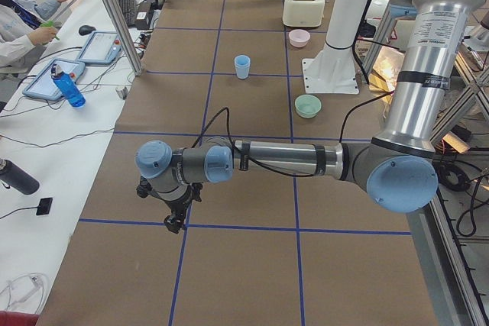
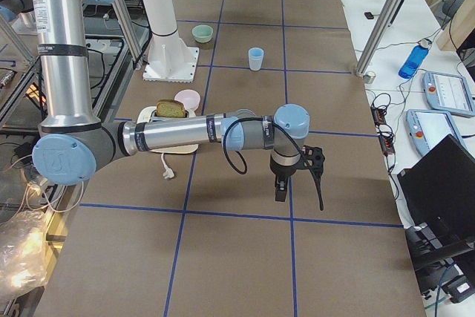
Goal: Stack blue cups with both arms
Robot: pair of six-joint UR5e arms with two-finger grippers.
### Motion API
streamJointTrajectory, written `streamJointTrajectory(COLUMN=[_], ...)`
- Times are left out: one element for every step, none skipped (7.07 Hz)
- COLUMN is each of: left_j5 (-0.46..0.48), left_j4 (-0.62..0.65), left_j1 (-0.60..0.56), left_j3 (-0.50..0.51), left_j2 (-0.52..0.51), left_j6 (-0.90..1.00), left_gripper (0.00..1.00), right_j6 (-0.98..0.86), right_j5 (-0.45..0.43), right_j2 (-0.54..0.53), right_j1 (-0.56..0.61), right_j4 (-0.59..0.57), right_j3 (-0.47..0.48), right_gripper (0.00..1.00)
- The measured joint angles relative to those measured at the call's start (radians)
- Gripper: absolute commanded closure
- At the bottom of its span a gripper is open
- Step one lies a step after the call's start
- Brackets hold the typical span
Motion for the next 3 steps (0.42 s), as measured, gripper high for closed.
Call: streamJointTrajectory(left_j5=[-0.001,-0.002,-0.002], left_j4=[-0.002,-0.003,-0.003], left_j1=[0.0,0.0,0.001], left_j3=[-0.056,-0.09,-0.104], left_j2=[0.047,0.075,0.086], left_j6=[-0.026,-0.039,-0.043], left_gripper=[0.02,0.02,0.02], right_j6=[0.0,0.0,0.0], right_j5=[0.0,0.0,0.0], right_j2=[-0.003,-0.005,-0.006], right_j1=[0.0,0.0,-0.001], right_j4=[0.0,0.0,0.001], right_j3=[0.004,0.005,0.006], right_gripper=[0.0,0.0,0.0])
